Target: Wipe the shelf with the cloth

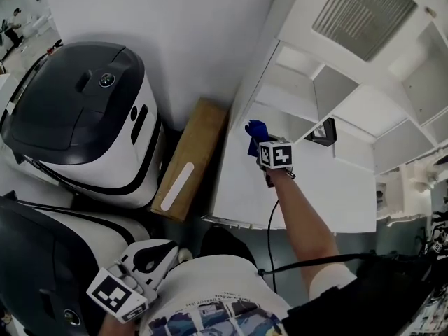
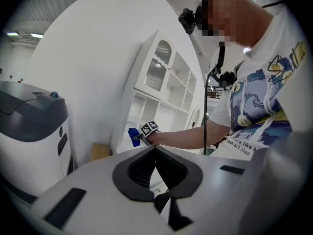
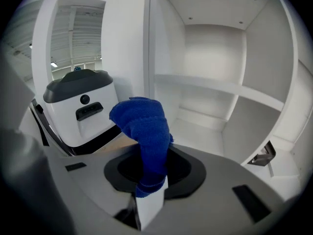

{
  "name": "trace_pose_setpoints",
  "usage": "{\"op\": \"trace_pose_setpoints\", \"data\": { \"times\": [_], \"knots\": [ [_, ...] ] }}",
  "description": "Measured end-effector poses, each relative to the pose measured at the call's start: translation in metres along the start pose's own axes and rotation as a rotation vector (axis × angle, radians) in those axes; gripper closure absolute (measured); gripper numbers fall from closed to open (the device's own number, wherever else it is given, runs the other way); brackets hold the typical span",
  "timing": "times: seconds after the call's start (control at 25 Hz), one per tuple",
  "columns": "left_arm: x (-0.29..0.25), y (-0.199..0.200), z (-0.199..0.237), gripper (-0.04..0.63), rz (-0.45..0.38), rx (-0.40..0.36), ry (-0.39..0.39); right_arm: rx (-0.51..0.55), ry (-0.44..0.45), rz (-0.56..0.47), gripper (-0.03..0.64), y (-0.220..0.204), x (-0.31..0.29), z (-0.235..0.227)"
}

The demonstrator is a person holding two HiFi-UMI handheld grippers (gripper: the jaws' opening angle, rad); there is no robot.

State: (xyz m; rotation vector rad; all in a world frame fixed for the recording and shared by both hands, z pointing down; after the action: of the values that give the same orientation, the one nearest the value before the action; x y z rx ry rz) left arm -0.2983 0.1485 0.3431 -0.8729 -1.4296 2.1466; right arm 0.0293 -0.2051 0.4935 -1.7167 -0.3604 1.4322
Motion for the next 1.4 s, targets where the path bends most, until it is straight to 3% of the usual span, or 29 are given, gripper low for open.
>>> {"op": "trace_pose_setpoints", "data": {
  "times": [0.32, 0.68, 1.0, 1.4],
  "knots": [
    [-0.061, 0.028, 0.005, 0.583, 0.038, -0.036, -0.016, -0.023, -0.073, 0.03, 0.517, -0.015, -0.042, -0.052],
    [-0.134, 0.055, 0.002, 0.583, 0.106, -0.033, 0.028, 0.019, -0.028, -0.01, 0.517, 0.003, -0.127, -0.073],
    [-0.153, 0.061, 0.007, 0.583, 0.174, -0.013, 0.107, -0.066, -0.015, -0.041, 0.517, 0.018, -0.181, -0.072],
    [-0.172, 0.067, 0.022, 0.583, 0.204, 0.002, 0.087, -0.121, -0.133, 0.022, 0.517, -0.004, -0.183, -0.102]
  ]
}}
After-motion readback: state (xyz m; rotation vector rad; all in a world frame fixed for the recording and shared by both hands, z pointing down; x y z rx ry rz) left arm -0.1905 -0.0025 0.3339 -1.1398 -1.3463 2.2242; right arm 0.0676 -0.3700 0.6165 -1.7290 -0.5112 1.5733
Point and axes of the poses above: the fingertips, and each gripper's own axes: x backward along the fingers, z to its left, y out of its top, the point moved 10 cm from there along x, backward along the fingers
